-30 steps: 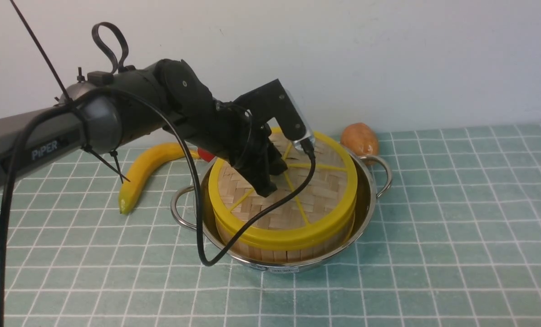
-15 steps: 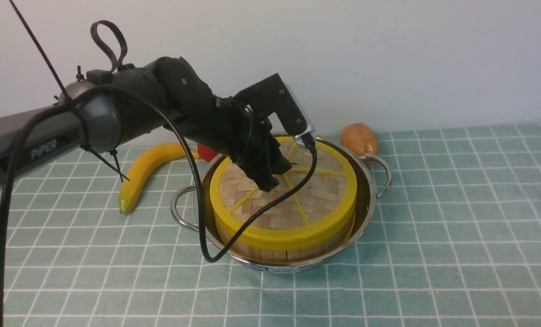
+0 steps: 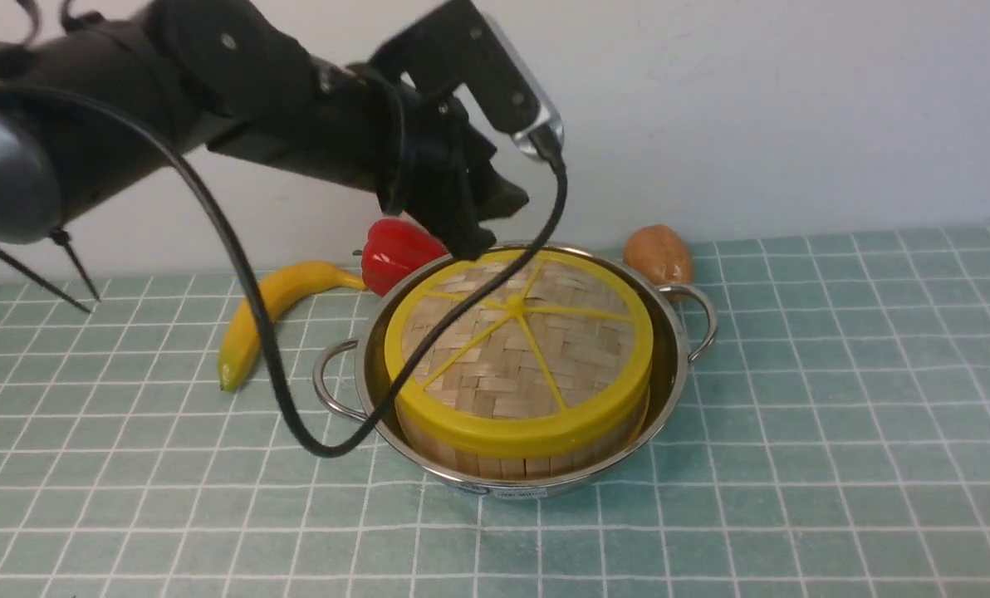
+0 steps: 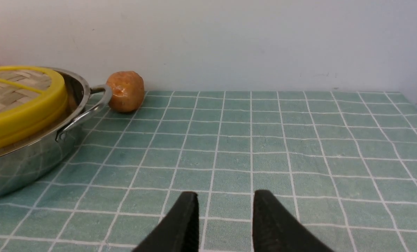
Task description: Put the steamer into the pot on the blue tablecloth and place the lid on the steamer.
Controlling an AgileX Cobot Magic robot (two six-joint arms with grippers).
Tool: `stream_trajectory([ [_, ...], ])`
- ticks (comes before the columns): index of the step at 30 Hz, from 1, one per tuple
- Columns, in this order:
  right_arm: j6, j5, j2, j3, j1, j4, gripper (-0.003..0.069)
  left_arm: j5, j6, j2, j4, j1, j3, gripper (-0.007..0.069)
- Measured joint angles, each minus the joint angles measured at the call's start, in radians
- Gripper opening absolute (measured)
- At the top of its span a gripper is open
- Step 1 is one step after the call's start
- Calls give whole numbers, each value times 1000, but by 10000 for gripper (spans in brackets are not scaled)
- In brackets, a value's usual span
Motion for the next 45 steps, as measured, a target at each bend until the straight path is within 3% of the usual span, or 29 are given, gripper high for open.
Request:
stream_trajectory([
  [17, 0, 0, 0, 0, 0, 0, 242, -29, 3, -40, -3, 0, 0, 368],
  [22, 0, 0, 0, 0, 0, 0, 242, -32, -10, -148, 6, 5, 89, 368],
  [27, 0, 0, 0, 0, 0, 0, 242, -77, -70, -446, -13, 101, 319, 368],
  [32, 0, 0, 0, 0, 0, 0, 242, -148, -164, -803, -59, 308, 669, 368],
  [36, 0, 0, 0, 0, 0, 0, 242, -178, -173, -998, -91, 405, 864, 368],
  [42, 0, 0, 0, 0, 0, 0, 242, -328, -177, -1294, -203, 463, 1169, 368],
  [45, 0, 0, 0, 0, 0, 0, 242, -531, -194, -1412, -284, 463, 1333, 368],
])
